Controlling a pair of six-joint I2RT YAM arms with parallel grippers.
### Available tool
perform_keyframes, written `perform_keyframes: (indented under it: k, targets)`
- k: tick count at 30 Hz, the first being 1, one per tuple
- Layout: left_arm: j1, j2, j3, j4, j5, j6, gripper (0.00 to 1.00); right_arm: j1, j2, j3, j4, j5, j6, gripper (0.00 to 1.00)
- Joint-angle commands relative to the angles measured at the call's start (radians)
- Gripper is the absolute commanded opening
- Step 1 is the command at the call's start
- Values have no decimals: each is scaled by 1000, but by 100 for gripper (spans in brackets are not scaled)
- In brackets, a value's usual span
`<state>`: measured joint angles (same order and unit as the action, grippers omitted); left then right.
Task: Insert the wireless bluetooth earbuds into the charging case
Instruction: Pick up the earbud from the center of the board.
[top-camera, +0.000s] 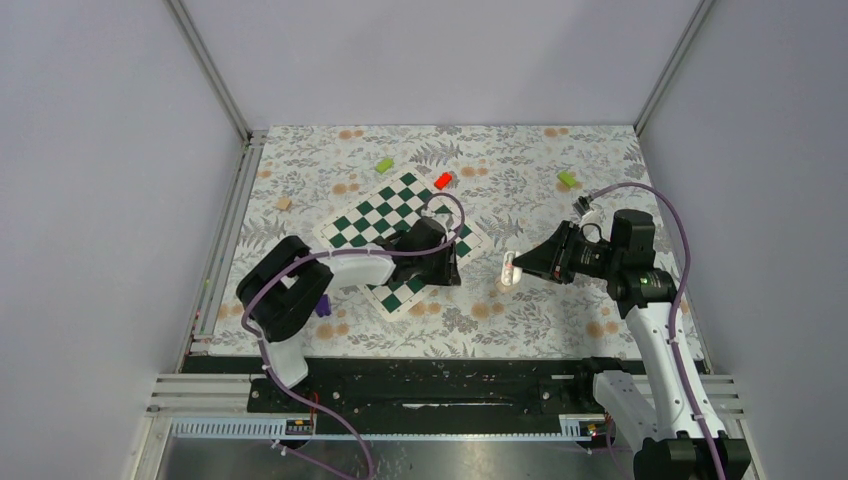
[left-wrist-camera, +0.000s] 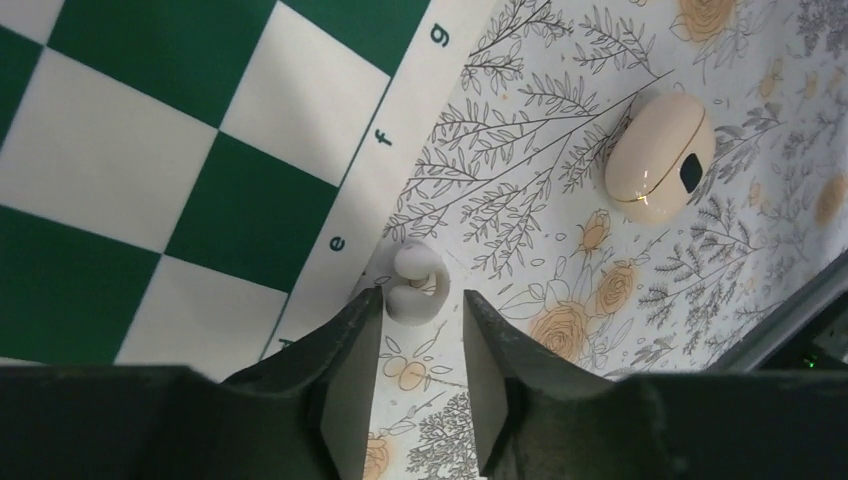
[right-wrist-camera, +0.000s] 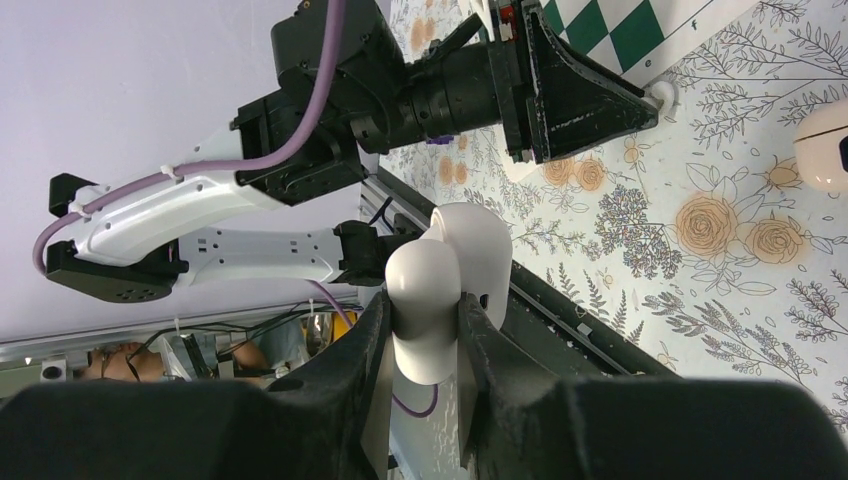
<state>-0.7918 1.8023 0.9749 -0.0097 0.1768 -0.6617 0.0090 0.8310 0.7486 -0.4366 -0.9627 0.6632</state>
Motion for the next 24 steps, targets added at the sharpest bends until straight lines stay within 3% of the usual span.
perform_keyframes:
  k: [1,4,8,16,24]
  targets:
    - [-55,-55,65,-79,-164,67,39,-3,-2,13,-7,-33,3,0]
    - [-88,-81,112,-171,-227,141,49,-24,4,15,-5,-31,1,0]
    - [-122,-87,176,-285,-289,201,52,-27,17,17,-1,-38,0,0]
    - [-185,-40,239,-331,-393,316,46,-27,16,27,-4,-28,-2,0]
    - [-209,32,286,-331,-363,376,37,-28,-13,72,-97,50,-59,0]
